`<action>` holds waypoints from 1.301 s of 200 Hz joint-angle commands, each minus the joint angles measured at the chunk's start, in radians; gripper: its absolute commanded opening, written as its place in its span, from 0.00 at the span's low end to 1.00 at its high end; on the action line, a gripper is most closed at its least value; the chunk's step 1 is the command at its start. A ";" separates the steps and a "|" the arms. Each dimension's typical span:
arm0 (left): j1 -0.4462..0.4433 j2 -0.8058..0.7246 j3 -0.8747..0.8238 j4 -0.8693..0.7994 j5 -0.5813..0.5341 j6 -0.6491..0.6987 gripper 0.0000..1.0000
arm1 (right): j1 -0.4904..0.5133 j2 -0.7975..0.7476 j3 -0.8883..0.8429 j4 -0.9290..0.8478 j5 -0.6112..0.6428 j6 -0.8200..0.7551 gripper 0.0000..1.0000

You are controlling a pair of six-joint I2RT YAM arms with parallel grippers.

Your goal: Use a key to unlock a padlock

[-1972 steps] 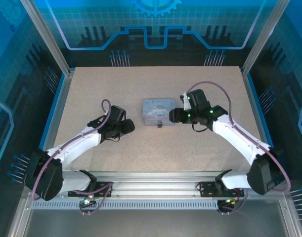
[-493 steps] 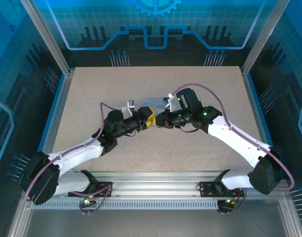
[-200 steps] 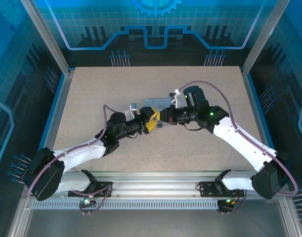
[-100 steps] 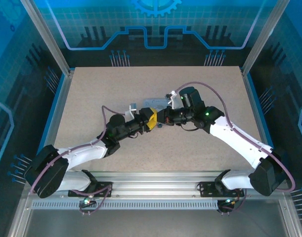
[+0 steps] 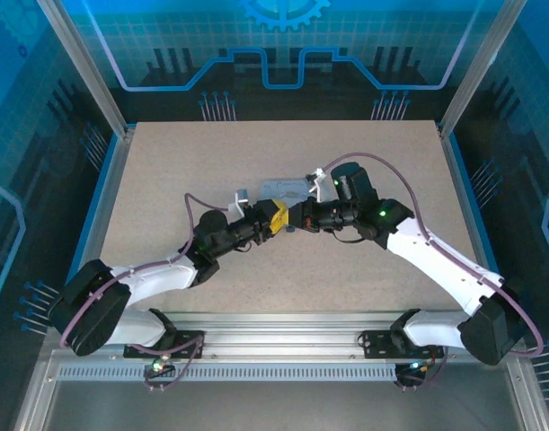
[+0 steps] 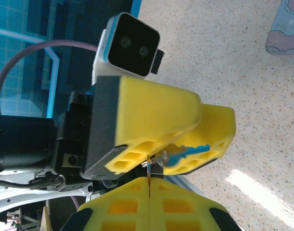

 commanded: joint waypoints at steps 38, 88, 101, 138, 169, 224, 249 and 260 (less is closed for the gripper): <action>0.002 0.002 -0.001 0.032 -0.009 0.006 0.22 | -0.001 -0.023 -0.028 0.007 -0.014 0.005 0.00; 0.002 0.006 0.007 0.029 0.007 0.009 0.64 | -0.015 -0.021 -0.020 0.017 -0.011 0.009 0.00; 0.001 0.005 0.007 0.027 0.011 0.011 0.70 | -0.020 -0.024 -0.012 0.018 -0.006 0.008 0.00; -0.002 0.015 0.011 0.053 0.022 0.002 0.75 | -0.033 -0.012 0.004 0.049 0.010 0.021 0.00; -0.004 0.023 0.013 0.071 0.028 -0.004 0.77 | -0.031 0.020 0.017 0.094 0.013 0.041 0.00; -0.002 0.039 -0.007 0.163 -0.007 -0.030 0.78 | 0.021 0.065 0.002 0.153 -0.003 0.069 0.00; 0.004 0.050 -0.011 0.185 -0.011 -0.041 0.74 | 0.026 0.045 -0.033 0.157 0.003 0.075 0.00; 0.005 0.051 -0.017 0.186 -0.016 -0.040 0.71 | 0.024 0.029 -0.048 0.154 0.006 0.076 0.00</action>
